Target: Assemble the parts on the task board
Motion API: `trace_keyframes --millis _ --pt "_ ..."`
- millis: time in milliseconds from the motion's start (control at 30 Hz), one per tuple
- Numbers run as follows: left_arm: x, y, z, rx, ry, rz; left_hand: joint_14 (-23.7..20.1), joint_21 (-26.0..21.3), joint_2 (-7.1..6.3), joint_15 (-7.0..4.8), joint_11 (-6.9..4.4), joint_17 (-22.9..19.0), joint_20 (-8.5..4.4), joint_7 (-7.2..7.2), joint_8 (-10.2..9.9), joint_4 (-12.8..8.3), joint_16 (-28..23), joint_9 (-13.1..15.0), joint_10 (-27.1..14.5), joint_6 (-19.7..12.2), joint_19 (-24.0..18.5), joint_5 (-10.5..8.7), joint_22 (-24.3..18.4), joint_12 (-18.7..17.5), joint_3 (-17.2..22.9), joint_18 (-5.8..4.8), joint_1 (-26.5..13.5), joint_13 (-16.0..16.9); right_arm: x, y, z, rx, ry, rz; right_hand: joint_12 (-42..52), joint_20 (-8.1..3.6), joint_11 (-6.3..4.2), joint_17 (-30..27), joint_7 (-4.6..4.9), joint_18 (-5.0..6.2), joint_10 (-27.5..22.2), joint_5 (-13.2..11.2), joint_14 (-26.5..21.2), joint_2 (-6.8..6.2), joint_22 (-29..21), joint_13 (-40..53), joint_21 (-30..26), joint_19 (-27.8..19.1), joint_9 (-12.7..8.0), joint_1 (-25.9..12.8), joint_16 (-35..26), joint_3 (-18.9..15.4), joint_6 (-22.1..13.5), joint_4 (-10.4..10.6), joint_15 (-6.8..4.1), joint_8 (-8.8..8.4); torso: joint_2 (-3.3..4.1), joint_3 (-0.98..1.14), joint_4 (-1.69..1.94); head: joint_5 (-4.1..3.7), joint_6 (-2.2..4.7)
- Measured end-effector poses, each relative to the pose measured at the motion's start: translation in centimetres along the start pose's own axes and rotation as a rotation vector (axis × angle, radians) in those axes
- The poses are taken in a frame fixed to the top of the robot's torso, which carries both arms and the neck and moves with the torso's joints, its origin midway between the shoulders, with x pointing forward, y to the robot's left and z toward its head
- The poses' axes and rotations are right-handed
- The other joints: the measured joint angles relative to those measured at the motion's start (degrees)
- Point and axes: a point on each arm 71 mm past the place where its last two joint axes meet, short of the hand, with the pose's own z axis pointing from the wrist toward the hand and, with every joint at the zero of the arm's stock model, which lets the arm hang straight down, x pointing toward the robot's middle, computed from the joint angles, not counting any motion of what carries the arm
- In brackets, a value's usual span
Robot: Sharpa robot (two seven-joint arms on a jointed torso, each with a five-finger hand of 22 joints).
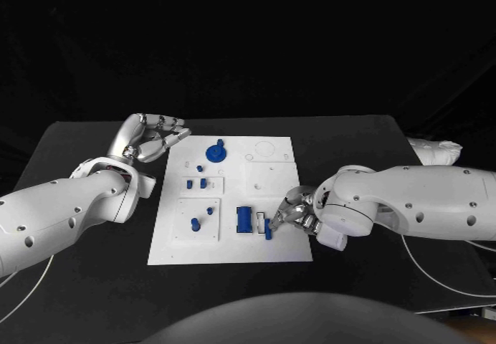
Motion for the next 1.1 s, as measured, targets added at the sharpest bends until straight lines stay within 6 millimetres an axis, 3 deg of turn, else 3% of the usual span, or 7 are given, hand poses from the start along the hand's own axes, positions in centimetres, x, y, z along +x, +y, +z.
trace_keyframes --millis 533,600,667,700,833,933,1100 --pt "0.0 0.0 0.0 -0.001 0.001 0.000 0.0 0.0 0.00 0.00 0.00 0.0 0.00 0.00 0.0 0.0 0.0 0.0 0.0 0.0 0.0 0.00 0.0 0.0 0.0 0.00 0.0 0.0 -0.5 -0.3 -0.2 -0.005 -0.050 0.012 0.0 0.00 0.00 0.0 -0.20 0.00 0.0 0.2 0.0 -0.46 0.0 0.0 0.0 0.0 0.0 -0.5 0.0 -0.3 -0.2 0.2 0.00 0.69 0.00 0.01 0.00 -0.02 0.00" --pt "0.0 0.0 0.0 -0.001 0.000 0.000 0.0 0.0 0.00 0.00 0.00 0.0 0.00 0.00 0.0 0.0 0.0 0.0 0.0 0.0 0.0 0.00 0.0 0.0 0.0 0.00 0.0 0.0 -0.6 -0.5 -0.4 -0.004 -0.056 0.012 0.0 0.00 0.00 0.0 0.76 0.00 0.0 -0.1 0.0 -1.11 0.0 0.0 0.0 0.0 0.0 -1.1 0.0 -1.3 -1.3 0.4 0.00 2.93 0.00 0.00 0.00 0.03 0.00" --pt "0.0 0.0 0.0 -0.001 0.000 0.000 0.0 0.0 0.00 0.00 0.00 0.0 0.00 0.00 0.0 0.0 0.0 0.0 0.0 0.0 0.0 0.00 0.0 0.0 0.0 0.00 0.0 0.0 -0.7 -0.9 -0.6 -0.001 -0.062 0.011 0.0 -0.18 -0.99 0.0 1.10 0.00 -0.1 -1.0 -0.1 -1.67 0.0 0.0 0.0 0.1 -5.2 -1.6 0.0 -2.7 -2.2 0.5 -0.61 6.94 -0.01 -0.02 0.01 0.04 0.00" --pt "0.0 0.0 0.0 -0.001 0.001 0.000 0.0 0.0 0.00 0.00 0.00 0.0 0.00 0.00 0.0 0.0 0.0 0.0 0.0 0.0 0.0 0.00 0.0 0.0 0.0 0.00 0.0 0.0 -0.7 -1.0 -0.6 0.001 -0.064 0.009 0.0 -0.80 -1.26 0.0 0.85 0.00 0.0 -1.5 -0.1 -1.95 0.0 0.0 0.0 0.1 -5.6 -1.7 0.0 -3.8 -3.2 0.8 -1.20 9.82 -0.01 -0.02 0.01 0.04 0.00" --pt "-0.1 0.1 0.0 -0.002 0.000 0.000 0.0 0.0 0.00 0.00 0.00 0.0 0.00 0.00 0.0 0.0 0.0 0.0 0.0 0.0 0.0 0.00 0.0 0.0 0.0 0.00 0.0 0.0 -0.7 -1.7 -1.1 0.010 -0.073 0.001 0.0 -1.58 -2.24 0.0 -0.21 0.00 -0.1 -2.9 0.0 -2.43 0.0 0.0 0.0 0.1 0.4 -2.1 0.0 -5.9 -5.1 1.5 -1.70 17.77 -0.04 -0.02 0.01 0.09 0.00" --pt "-0.1 0.1 -0.1 -0.002 0.000 0.000 0.0 0.0 0.00 0.00 0.00 0.0 0.00 0.00 0.0 0.0 0.0 0.0 0.0 0.0 0.0 0.00 0.0 0.0 0.0 0.00 0.0 0.0 -0.6 -1.9 -1.6 0.007 -0.075 -0.013 0.0 -1.58 -2.48 0.0 -0.31 0.00 0.0 -3.8 -0.2 -3.11 0.0 0.0 0.0 0.1 2.6 -2.8 0.0 -6.7 -5.8 2.2 -1.89 20.30 -0.04 -0.02 -0.01 0.15 0.00" --pt "-0.1 0.1 0.0 -0.002 0.000 0.001 0.0 0.0 0.00 0.00 0.00 0.0 0.00 0.00 0.0 0.0 0.0 0.0 0.0 0.0 0.0 0.00 0.0 0.0 0.0 0.00 0.0 0.0 -0.2 -1.9 -2.0 0.002 -0.061 -0.033 0.0 -1.58 -2.48 0.0 -0.30 0.00 0.0 -5.0 0.0 -3.83 0.0 0.0 0.0 0.1 4.0 -3.6 0.0 -7.8 -6.2 3.3 -2.08 21.58 -0.05 -0.02 -0.04 0.07 0.00"
